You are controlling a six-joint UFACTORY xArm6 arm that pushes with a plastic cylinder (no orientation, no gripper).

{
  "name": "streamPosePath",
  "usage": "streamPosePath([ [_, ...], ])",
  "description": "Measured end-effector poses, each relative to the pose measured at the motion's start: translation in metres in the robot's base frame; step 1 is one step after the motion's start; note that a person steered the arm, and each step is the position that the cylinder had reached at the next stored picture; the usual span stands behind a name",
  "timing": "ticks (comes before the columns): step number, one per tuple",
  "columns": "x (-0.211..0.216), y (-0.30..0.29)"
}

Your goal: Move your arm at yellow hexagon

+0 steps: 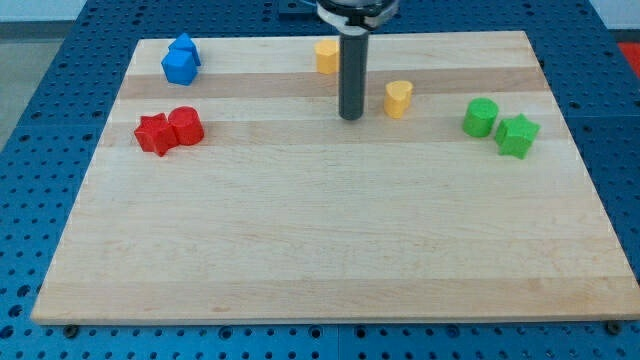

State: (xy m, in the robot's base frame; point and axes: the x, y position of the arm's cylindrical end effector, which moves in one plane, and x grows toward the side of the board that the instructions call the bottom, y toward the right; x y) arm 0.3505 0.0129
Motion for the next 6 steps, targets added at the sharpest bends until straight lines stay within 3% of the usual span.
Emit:
streamPosePath([
  [4, -0.098, -0.074],
  [6, -0.130, -0.063],
])
